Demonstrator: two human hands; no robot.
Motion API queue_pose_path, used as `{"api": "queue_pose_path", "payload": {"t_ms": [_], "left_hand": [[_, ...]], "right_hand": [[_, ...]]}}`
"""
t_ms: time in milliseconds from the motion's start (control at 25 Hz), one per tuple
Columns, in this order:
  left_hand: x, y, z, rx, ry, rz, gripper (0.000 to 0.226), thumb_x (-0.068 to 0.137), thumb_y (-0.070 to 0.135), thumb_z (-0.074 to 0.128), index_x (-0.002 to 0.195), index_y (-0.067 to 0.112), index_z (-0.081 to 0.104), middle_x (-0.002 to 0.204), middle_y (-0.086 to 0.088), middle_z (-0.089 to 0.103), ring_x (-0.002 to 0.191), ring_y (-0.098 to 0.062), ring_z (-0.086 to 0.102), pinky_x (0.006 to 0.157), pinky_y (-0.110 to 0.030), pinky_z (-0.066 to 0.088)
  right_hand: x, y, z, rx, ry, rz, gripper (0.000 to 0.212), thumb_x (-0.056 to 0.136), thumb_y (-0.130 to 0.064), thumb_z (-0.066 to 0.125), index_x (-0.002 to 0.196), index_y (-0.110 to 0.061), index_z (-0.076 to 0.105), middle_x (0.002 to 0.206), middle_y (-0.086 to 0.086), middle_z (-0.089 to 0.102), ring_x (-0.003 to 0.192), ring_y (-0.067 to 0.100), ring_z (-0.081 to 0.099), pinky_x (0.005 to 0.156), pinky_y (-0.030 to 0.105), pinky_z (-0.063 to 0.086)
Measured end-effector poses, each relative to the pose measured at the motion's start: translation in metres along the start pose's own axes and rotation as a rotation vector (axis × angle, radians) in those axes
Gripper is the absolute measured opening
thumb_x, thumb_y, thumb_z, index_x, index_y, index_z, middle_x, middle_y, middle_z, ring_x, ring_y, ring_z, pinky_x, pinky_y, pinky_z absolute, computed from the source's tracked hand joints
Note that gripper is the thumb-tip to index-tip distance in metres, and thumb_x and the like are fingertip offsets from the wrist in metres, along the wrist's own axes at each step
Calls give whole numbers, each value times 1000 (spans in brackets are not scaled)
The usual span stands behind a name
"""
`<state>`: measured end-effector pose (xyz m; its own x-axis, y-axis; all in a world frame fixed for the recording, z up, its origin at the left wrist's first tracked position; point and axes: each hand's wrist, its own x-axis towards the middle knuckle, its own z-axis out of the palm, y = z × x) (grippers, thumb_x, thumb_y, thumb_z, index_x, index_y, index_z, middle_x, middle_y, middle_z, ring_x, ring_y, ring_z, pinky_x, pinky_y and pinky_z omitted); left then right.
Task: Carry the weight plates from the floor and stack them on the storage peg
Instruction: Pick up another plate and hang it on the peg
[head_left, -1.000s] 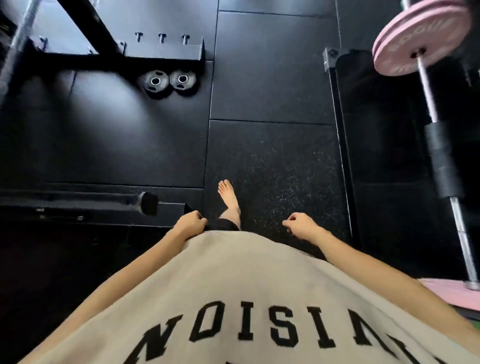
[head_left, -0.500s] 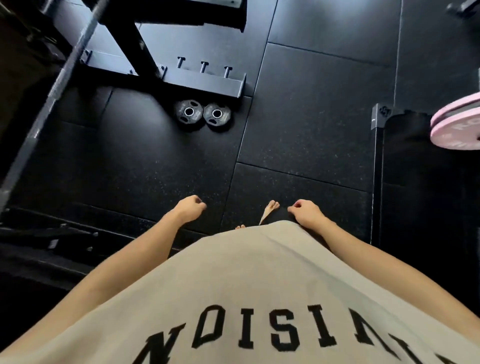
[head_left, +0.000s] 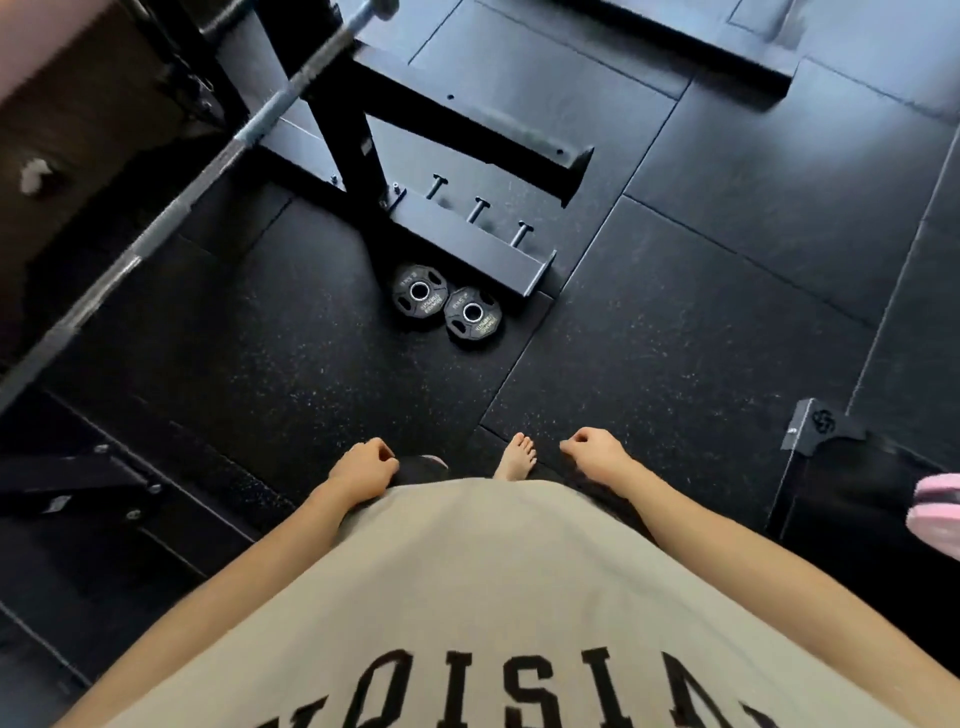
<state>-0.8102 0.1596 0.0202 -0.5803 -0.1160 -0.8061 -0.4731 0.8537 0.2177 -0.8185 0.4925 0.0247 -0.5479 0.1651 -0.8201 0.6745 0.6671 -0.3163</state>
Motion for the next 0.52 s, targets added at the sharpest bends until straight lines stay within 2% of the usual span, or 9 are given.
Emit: {"api": "queue_pose_path", "payload": {"t_ms": [120, 240, 360, 520], "left_hand": [[22, 29, -24, -99, 30, -36, 23, 95, 28, 53, 113, 16, 61, 114, -7, 66, 103, -24, 60, 87, -35, 48], [51, 46, -48, -169, -17, -83, 23, 96, 27, 54, 114, 15, 62, 114, -6, 65, 104, -23, 60, 92, -37, 48], [94, 55, -69, -209, -79, -117, 22, 96, 26, 54, 113, 14, 62, 113, -6, 65, 104, -23, 59, 94, -37, 47], [176, 66, -89, -207, -155, -136, 22, 95, 28, 54, 111, 15, 62, 111, -5, 66, 101, -21, 60, 90, -34, 48]], "right_hand": [[41, -39, -41, -23, -34, 16, 15, 96, -32, 57, 99, -17, 60, 99, 7, 67, 92, 25, 65, 88, 43, 56], [77, -83, -65, -57, -50, 33, 16, 98, -31, 54, 104, -18, 59, 95, 6, 65, 89, 23, 65, 84, 41, 57], [110, -123, -77, -66, -64, 74, 18, 99, -32, 52, 106, -16, 59, 93, 7, 66, 82, 19, 63, 71, 33, 54], [190, -173, -74, 0, -81, 146, 21, 98, -33, 52, 96, -14, 60, 88, 9, 65, 70, 20, 57, 58, 31, 44]]}}
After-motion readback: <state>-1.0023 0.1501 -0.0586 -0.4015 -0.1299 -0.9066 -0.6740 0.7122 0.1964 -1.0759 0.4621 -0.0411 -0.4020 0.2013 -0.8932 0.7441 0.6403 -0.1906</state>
